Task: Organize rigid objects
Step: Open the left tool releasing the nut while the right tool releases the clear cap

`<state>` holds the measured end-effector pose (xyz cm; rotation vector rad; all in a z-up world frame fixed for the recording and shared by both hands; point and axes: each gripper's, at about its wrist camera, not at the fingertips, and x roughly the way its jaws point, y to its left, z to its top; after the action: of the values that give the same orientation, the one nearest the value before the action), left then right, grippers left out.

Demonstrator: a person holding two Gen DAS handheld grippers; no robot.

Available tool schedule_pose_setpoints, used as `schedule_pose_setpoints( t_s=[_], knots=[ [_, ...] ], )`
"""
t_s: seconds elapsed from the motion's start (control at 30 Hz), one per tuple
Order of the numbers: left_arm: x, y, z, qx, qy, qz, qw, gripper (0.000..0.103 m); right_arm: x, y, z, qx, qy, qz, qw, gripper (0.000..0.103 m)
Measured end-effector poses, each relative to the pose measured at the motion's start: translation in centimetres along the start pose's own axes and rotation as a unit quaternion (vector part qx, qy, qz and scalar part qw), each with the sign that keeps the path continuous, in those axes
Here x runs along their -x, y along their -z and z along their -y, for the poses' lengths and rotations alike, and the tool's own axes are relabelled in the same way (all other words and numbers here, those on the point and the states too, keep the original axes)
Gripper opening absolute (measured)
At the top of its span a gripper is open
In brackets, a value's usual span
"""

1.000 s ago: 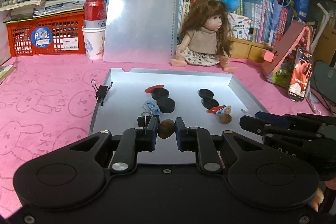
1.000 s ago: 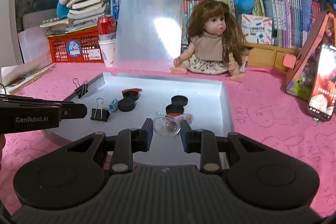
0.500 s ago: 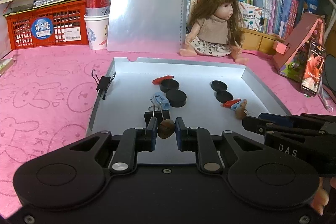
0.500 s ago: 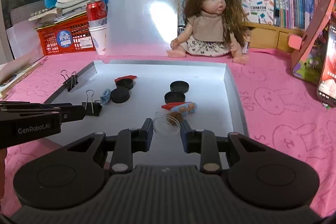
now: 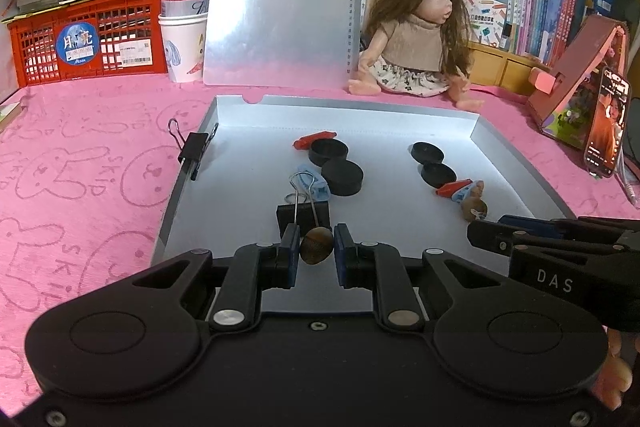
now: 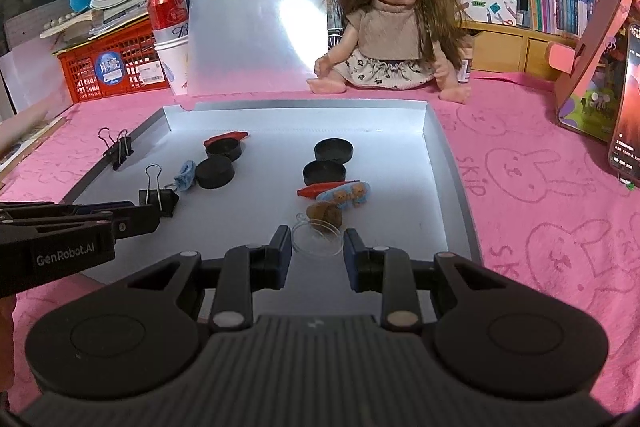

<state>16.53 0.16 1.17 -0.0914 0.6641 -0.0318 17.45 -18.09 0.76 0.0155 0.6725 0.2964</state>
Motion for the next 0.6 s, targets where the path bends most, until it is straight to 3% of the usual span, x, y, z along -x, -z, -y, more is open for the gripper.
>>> schedule_pose_setpoints(
  t_s=[0.6],
  knots=[
    [-1.1, 0.2, 0.0, -0.002, -0.006, 0.002, 1.0000, 0.018, -0.6, 0.1, -0.2, 0.006, 0.004, 0.001, 1.000, 0.038]
  ],
)
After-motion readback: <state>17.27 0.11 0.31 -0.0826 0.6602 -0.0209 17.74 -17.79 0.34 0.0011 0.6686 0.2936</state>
